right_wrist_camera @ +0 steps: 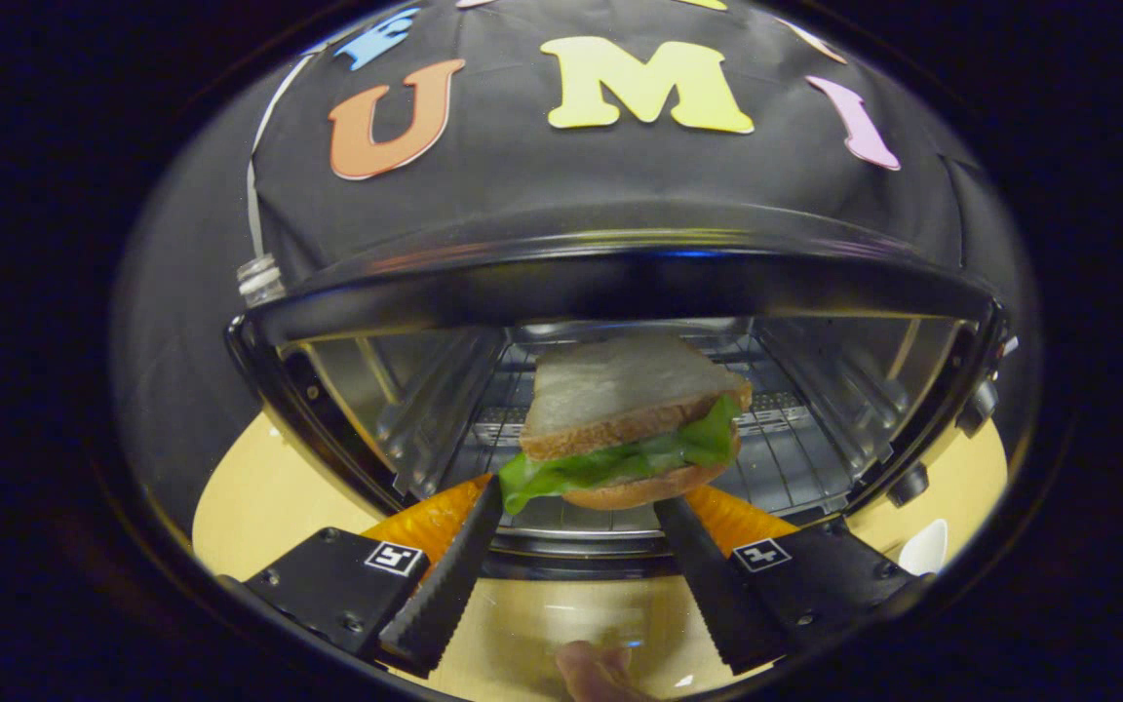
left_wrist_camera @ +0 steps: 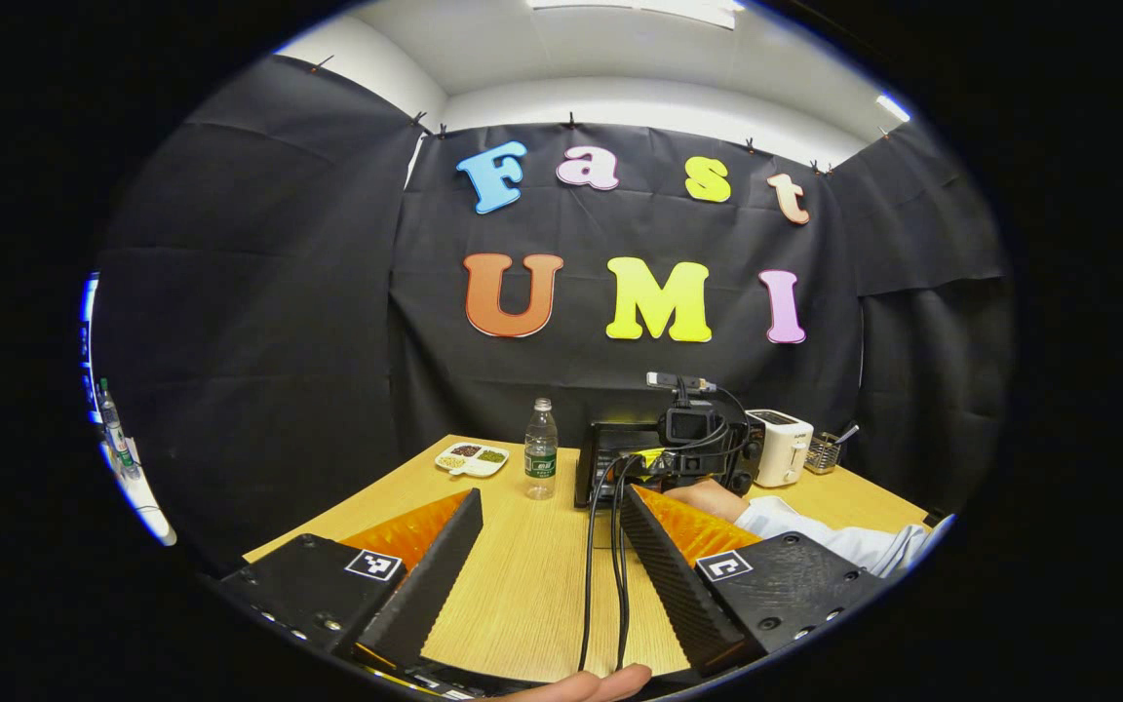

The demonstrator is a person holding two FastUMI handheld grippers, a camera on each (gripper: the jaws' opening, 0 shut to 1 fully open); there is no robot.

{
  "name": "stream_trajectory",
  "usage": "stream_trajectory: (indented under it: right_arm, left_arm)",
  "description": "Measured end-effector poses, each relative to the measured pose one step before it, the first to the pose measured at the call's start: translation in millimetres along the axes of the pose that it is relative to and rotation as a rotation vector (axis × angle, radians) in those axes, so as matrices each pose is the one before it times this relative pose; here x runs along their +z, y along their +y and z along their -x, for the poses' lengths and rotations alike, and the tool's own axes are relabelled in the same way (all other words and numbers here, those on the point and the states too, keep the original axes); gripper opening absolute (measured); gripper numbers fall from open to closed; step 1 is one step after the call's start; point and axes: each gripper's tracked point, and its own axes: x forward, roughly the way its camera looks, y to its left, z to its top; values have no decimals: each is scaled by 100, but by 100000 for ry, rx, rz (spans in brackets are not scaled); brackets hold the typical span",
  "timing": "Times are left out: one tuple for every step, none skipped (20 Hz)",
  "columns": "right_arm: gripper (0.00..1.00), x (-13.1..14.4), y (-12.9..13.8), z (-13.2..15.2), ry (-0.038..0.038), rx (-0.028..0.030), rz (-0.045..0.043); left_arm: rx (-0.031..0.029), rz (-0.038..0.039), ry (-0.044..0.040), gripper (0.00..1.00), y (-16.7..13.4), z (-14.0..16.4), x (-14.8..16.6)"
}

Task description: Open the electric oven with the left hand, put the food in, and close the electric oven.

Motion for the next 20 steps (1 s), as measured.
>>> stream_trajectory:
  right_arm:
    - [100,-162,16,487,2616,1235,2032]
    - [100,-167,381,487,3179,2170,855]
    - [100,-310,70,520,1977,981,415]
    - [100,-406,31,534,2241,1099,226]
    - [100,-497,170,625,2425,1665,-555]
    - [100,-366,-114,639,1680,270,-922]
    - [100,-117,-97,711,255,876,-849]
    - [100,-24,20,886,-445,1273,-513]
    - [100,-5,-180,1071,-1212,461,12]
    - [100,74,-174,1546,-2201,829,499]
    - [100,216,11,1501,-2854,1503,718]
    - [89,151,-77,1695,-2941,894,584]
    - [100,125,-66,1830,-2655,1001,566]
    - [100,228,148,2142,-3592,1759,550]
    - [100,568,69,1963,-4200,1295,703]
    - [100,981,86,2384,-5242,941,1126]
    - [100,1277,-170,2244,-6396,-279,1587]
    - [89,1114,-473,2213,-5400,-1245,1341]
    - [89,1222,-656,2302,-5457,-1053,1758]
    - [100,1339,-405,2304,-5733,-1071,1035]
  left_arm:
    - [380,-347,346,84,116,169,-40]
    - [658,-113,170,94,219,46,-17]
    - [626,262,182,94,151,-6,31]
    - [383,320,352,84,-54,144,-16]
    - [168,148,228,84,-119,44,6]
    - [110,175,69,84,46,214,79]
    - [-92,-18,21,94,-116,-2,87]
    - [112,-124,-124,94,33,63,41]
    - [238,-87,-147,94,64,184,76]
    - [56,155,7,94,39,63,94]
    - [91,402,288,94,31,299,11]
    - [150,325,89,94,109,124,14]
    - [223,135,-360,94,94,-64,201]
    - [145,-249,-80,94,6,15,217]
    - [638,-547,-46,94,82,-101,264]
    - [783,-754,-500,94,178,-124,390]
    - [403,-413,-832,94,32,-22,429]
    - [-380,-155,-894,94,-177,-189,472]
    - [-53,410,-457,94,-186,-493,118]
    - [-397,558,252,94,-281,-409,195]
